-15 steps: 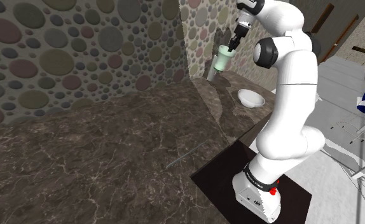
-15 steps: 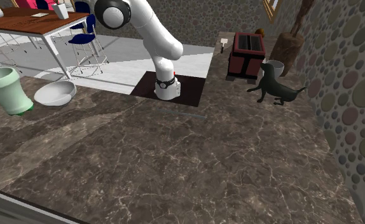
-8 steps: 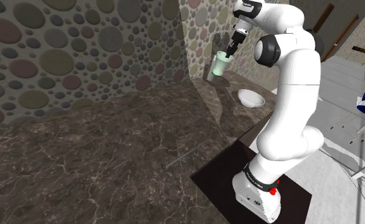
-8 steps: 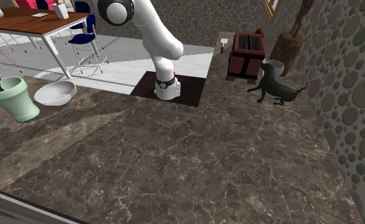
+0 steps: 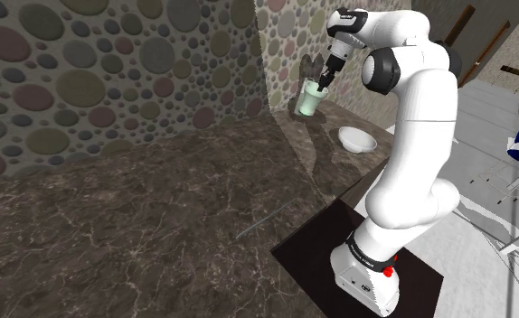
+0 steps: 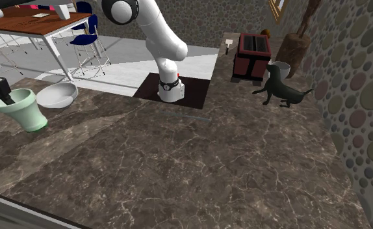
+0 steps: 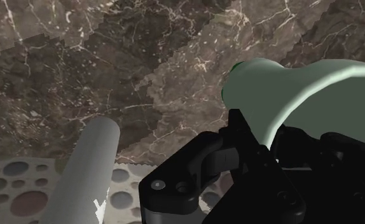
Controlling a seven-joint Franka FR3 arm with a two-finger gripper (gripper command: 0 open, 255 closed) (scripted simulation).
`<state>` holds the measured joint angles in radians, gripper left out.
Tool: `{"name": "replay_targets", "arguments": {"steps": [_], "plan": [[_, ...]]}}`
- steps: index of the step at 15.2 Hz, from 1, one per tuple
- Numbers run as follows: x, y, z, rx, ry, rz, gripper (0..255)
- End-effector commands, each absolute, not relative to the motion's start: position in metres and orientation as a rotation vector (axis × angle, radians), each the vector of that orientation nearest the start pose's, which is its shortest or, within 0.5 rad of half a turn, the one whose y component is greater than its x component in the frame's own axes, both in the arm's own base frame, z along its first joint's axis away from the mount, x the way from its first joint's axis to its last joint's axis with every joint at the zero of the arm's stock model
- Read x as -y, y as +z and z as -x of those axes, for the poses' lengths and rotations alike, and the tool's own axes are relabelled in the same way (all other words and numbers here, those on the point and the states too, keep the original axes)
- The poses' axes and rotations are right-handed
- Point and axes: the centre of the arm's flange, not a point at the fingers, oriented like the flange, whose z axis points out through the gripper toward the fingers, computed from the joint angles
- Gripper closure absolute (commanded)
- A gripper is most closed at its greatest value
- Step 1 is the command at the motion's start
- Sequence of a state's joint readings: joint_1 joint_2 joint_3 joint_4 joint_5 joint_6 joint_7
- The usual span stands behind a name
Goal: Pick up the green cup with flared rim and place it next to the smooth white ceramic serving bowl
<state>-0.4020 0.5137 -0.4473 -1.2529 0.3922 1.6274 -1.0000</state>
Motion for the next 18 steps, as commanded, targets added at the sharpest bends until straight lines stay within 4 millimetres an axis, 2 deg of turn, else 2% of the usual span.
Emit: {"name": "replay_targets", "arguments": {"steps": [1,18], "plan": [[0.443,0.471,-0.532,0.224,-0.123,2.952,255],[0.443,0.381,-0.532,0.224,-0.123,2.952,255]]}}
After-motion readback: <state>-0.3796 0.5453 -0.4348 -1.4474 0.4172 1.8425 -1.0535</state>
